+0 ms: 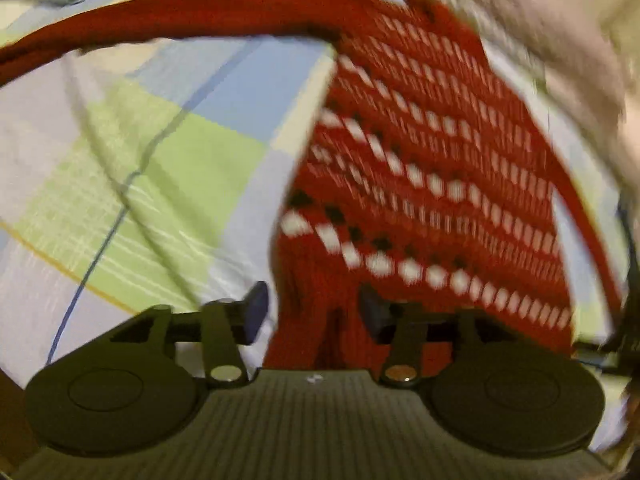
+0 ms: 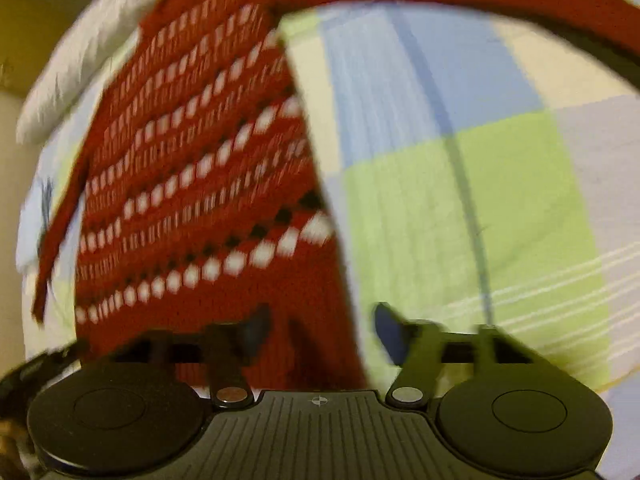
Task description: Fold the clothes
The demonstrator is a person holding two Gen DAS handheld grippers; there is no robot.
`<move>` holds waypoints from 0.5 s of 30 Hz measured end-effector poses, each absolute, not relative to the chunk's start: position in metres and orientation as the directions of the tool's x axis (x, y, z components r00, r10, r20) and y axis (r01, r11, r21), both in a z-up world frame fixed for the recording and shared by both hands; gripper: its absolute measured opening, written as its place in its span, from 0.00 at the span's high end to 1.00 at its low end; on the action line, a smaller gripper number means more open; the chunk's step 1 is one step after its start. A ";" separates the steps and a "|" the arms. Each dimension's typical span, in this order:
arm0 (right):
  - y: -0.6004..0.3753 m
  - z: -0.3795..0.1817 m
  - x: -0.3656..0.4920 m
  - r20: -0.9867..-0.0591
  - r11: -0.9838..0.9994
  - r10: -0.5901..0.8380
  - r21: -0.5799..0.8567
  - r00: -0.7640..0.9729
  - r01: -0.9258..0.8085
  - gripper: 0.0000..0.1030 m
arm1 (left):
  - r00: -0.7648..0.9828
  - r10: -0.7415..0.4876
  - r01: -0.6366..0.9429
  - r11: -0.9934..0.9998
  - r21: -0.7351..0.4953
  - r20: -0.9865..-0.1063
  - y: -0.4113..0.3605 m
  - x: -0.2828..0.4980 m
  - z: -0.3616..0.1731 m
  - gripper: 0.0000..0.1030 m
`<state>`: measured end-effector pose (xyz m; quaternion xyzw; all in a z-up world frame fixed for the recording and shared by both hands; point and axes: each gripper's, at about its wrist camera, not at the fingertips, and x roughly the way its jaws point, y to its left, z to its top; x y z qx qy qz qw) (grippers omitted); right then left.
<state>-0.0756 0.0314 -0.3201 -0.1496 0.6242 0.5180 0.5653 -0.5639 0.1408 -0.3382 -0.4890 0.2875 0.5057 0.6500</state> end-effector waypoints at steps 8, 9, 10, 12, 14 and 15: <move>0.033 -0.331 -0.090 -0.872 0.388 0.378 0.453 -0.310 -0.803 0.97 | 0.320 0.341 -0.947 0.146 -0.286 -0.884 0.147 -0.559 -0.337 0.95; 0.029 -0.330 -0.089 -0.883 0.385 0.369 0.430 -0.291 -0.817 0.97 | 0.289 0.324 -0.955 0.170 -0.245 -0.901 0.143 -0.561 -0.339 0.93; 0.025 -0.330 -0.089 -0.896 0.380 0.353 0.402 -0.271 -0.833 0.97 | 0.258 0.299 -0.961 0.176 -0.213 -0.919 0.139 -0.566 -0.343 0.93; 0.020 -0.329 -0.090 -0.915 0.368 0.328 0.352 -0.234 -0.861 0.97 | 0.229 0.284 -0.966 0.181 -0.182 -0.931 0.141 -0.564 -0.345 0.84; 0.023 -0.321 -0.092 -0.924 0.354 0.325 0.318 -0.203 -0.880 0.84 | 0.173 0.298 -0.974 0.195 -0.117 -0.939 0.150 -0.555 -0.335 0.76; 0.025 -0.317 -0.093 -0.927 0.347 0.325 0.301 -0.187 -0.888 0.72 | 0.149 0.316 -0.975 0.203 -0.087 -0.937 0.152 -0.552 -0.329 0.75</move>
